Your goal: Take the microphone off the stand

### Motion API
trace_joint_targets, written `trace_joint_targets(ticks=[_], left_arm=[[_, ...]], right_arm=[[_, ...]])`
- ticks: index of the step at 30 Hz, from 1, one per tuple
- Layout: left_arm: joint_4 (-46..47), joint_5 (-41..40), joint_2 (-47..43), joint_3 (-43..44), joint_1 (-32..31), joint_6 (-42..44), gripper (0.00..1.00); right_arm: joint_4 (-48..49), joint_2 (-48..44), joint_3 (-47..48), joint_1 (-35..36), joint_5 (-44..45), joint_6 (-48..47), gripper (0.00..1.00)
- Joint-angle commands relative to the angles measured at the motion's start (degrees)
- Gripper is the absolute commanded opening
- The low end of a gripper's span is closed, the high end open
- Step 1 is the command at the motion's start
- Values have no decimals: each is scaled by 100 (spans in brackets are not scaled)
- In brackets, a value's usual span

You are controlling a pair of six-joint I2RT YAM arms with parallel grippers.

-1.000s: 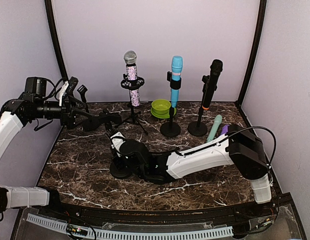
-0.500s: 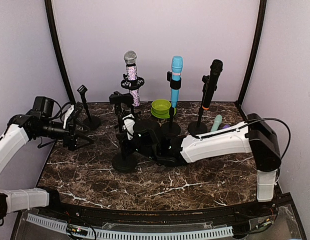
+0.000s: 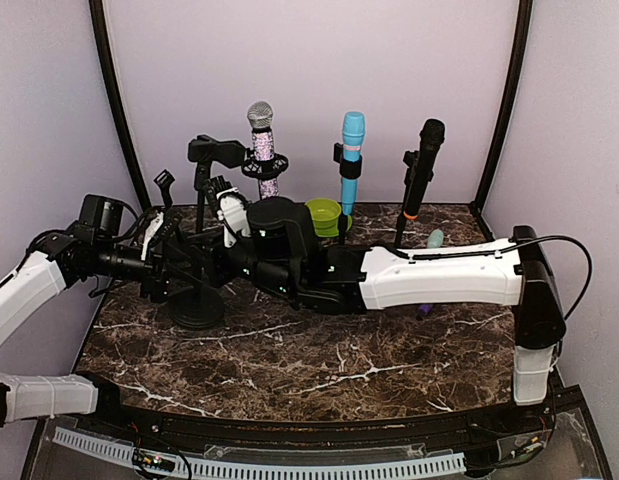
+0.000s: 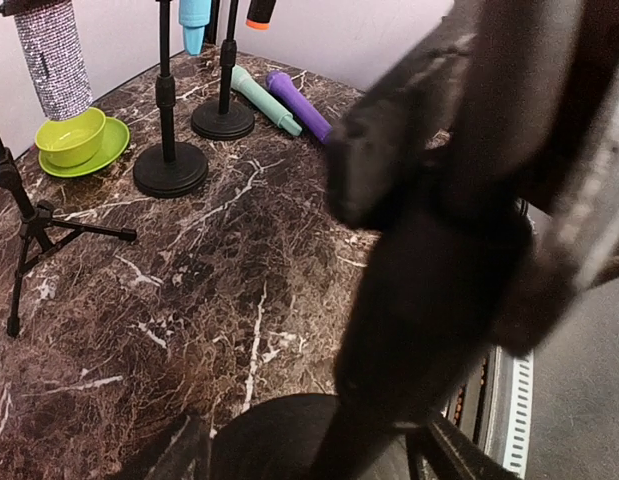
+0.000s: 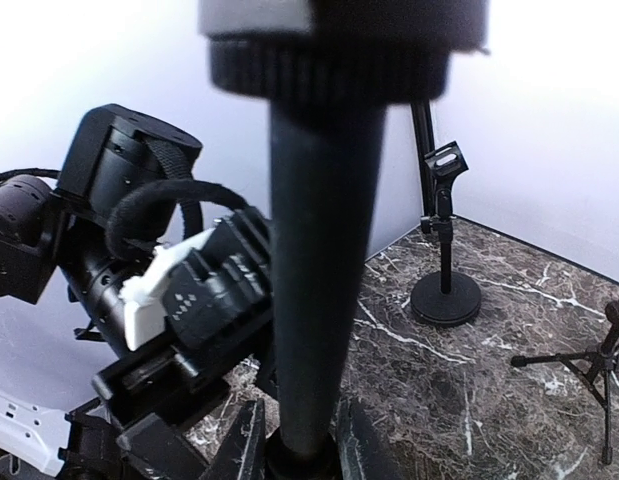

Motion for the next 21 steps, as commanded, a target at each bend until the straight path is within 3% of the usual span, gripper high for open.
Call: trace_joint_targets(ticks=[1,4,8,13,14,15,17,18,21], left_arm=[[236,-15,40,-53,-23,-150,65],[262,170,72,-48,-27,-241,51],[117,524,159,31,-32,-265,26],[-101,875,168,64,-32,-181,12],[-98,892,160,76,-28,-193,6],[-66,874,160,116,-31,-216,0],[1,743,159,244,-32,-273,0],[36,665,163,332,-26,-304,0],[154,491,189,592,-31,-432,0]], right_arm=[[419,7,341,51,-85,58,0],[433,28,449,58,-157,30,0],[444,43,501,74,-183,50,0],[495,-9,497,70,-265,118,0],[409,-4,548,67,-290,176,7],[306,10,594,58,-293,245,22],[43,38,676,24,-248,426,55],[-67,35,657,9,-199,534,66],[-251,-73,399,-22,-35,805,72]])
